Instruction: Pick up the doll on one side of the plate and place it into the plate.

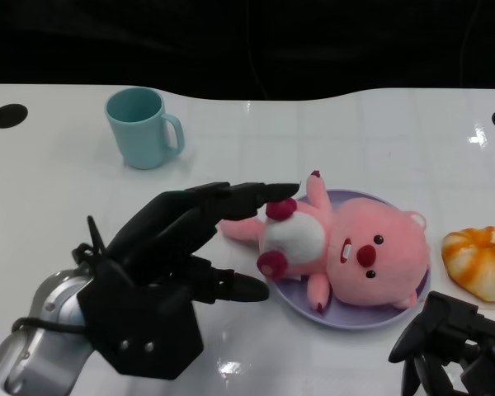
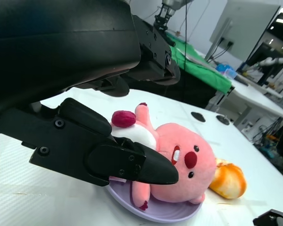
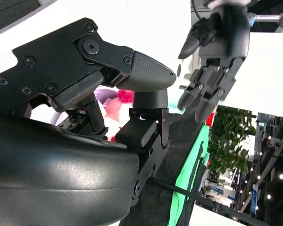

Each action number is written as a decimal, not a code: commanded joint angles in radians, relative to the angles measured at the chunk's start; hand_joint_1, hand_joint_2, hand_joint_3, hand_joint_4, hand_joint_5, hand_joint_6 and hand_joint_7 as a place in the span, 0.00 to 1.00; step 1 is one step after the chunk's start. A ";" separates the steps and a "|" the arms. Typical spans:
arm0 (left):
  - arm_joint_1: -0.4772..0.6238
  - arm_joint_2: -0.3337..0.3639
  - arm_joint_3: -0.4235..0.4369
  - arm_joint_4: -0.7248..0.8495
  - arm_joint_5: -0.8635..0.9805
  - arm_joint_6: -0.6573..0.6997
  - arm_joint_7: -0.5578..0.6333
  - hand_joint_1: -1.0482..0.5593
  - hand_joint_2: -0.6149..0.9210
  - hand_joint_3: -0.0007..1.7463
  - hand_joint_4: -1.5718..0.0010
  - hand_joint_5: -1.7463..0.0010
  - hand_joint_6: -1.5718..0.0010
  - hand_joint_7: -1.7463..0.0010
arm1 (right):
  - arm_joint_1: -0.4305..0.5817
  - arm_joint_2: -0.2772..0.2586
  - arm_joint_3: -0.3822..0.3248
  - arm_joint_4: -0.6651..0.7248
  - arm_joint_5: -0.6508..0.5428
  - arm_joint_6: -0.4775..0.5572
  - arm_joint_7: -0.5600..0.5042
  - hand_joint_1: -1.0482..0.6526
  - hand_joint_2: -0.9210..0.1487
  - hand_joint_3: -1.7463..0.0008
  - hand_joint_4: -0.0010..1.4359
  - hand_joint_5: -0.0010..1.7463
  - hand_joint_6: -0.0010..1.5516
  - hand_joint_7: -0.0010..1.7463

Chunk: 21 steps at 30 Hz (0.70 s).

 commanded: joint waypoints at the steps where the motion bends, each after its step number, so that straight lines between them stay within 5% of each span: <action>1: 0.047 -0.001 0.041 0.023 -0.090 -0.058 0.003 0.38 0.99 0.04 0.78 0.55 0.65 0.93 | 0.006 -0.008 -0.005 -0.020 0.006 0.011 -0.003 0.31 0.28 0.40 0.50 0.98 0.42 0.82; 4: 0.095 -0.034 0.065 0.013 -0.185 -0.071 -0.004 0.52 0.97 0.04 0.74 0.42 0.56 0.86 | 0.008 -0.006 -0.003 -0.026 0.006 0.016 -0.004 0.31 0.29 0.39 0.50 0.98 0.41 0.82; 6: 0.129 -0.057 0.081 0.005 -0.260 -0.072 -0.017 0.55 0.87 0.24 0.71 0.33 0.61 0.61 | 0.008 -0.006 -0.003 -0.025 0.006 0.010 -0.003 0.31 0.29 0.38 0.50 0.99 0.41 0.82; 8: 0.156 -0.071 0.092 -0.011 -0.306 -0.054 -0.028 0.55 0.72 0.51 0.67 0.26 0.61 0.47 | 0.007 -0.006 -0.003 -0.025 0.011 0.009 0.000 0.32 0.30 0.38 0.49 0.99 0.41 0.82; 12: 0.221 -0.089 0.116 -0.093 -0.394 0.037 -0.043 0.57 0.64 0.70 0.61 0.19 0.58 0.36 | 0.008 -0.006 -0.003 -0.033 0.004 0.010 -0.004 0.32 0.31 0.35 0.48 0.99 0.41 0.83; 17: 0.298 -0.099 0.136 -0.196 -0.498 0.152 -0.074 0.57 0.59 0.83 0.57 0.11 0.56 0.25 | 0.015 -0.008 -0.003 -0.051 -0.003 0.022 -0.008 0.33 0.32 0.34 0.49 0.99 0.40 0.84; 21: 0.389 -0.114 0.151 -0.338 -0.628 0.366 -0.054 0.57 0.63 0.80 0.55 0.04 0.56 0.21 | 0.018 -0.006 -0.001 -0.062 -0.005 0.032 -0.011 0.33 0.33 0.34 0.50 0.99 0.40 0.83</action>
